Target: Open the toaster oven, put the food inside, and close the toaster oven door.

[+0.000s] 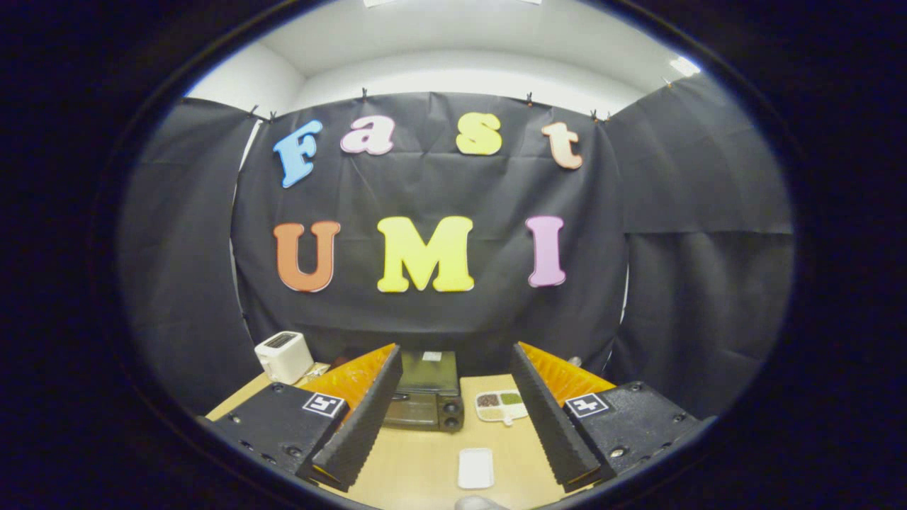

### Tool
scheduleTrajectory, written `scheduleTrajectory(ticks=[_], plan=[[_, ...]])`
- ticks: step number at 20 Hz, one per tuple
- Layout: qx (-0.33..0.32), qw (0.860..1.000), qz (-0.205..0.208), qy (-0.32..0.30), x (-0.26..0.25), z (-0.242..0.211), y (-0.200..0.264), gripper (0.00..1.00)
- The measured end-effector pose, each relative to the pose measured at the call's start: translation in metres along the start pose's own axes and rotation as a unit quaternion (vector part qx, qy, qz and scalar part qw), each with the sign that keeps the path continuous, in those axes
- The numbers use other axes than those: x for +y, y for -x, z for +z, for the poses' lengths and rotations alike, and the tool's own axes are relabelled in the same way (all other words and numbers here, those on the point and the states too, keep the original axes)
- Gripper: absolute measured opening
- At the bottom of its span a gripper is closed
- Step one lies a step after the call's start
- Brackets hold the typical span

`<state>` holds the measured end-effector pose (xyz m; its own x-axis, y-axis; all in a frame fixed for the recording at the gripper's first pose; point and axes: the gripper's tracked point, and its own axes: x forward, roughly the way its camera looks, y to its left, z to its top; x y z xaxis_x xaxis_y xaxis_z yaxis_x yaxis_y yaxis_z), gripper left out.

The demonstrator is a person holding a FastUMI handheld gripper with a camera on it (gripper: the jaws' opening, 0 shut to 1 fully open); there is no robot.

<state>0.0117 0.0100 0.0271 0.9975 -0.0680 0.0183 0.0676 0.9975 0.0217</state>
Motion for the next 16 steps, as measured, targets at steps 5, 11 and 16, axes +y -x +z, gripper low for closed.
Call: scheduleTrajectory(ticks=[5,11,16], plan=[[-0.02,1.0,-0.008,0.016,-0.032,0.029,0.024,0.98],[-0.018,1.0,0.004,0.011,-0.045,0.041,0.024,0.98],[-0.013,1.0,0.01,0.003,-0.052,0.042,0.023,0.98]])
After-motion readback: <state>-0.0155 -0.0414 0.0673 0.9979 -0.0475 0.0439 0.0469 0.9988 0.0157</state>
